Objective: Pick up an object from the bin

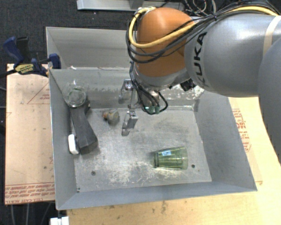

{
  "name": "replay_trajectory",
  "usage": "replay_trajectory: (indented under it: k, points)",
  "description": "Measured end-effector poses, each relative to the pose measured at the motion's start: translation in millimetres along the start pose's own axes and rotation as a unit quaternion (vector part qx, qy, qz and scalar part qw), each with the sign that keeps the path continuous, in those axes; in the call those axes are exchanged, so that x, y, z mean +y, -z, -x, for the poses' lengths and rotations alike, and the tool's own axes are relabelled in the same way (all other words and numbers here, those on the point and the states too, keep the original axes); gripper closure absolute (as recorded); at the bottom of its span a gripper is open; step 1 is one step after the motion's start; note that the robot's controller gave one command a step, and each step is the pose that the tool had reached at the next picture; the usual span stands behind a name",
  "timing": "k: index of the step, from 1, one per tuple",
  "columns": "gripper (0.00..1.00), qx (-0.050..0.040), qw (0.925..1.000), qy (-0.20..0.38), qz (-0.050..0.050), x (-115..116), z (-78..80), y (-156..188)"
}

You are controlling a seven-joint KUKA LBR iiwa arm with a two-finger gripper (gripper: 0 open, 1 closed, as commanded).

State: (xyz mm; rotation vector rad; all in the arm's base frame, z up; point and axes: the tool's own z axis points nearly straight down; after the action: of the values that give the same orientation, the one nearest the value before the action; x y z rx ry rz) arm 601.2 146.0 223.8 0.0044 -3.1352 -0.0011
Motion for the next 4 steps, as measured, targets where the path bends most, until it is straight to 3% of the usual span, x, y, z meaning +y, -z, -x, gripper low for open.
replay_trajectory:
  k: [1,2,3,4]
  points:
    - [0.00,-0.0037,1.0000,-0.001,0.000,-0.9,1.6,4.5]
    - [0.00,-0.0055,0.9982,-0.060,0.001,-4.1,15.2,-52.7]
    - [0.00,-0.0038,0.9974,-0.072,0.001,-6.6,51.6,-72.3]
    - [0.00,-0.0039,0.9858,-0.168,0.001,5.6,43.9,-96.3]
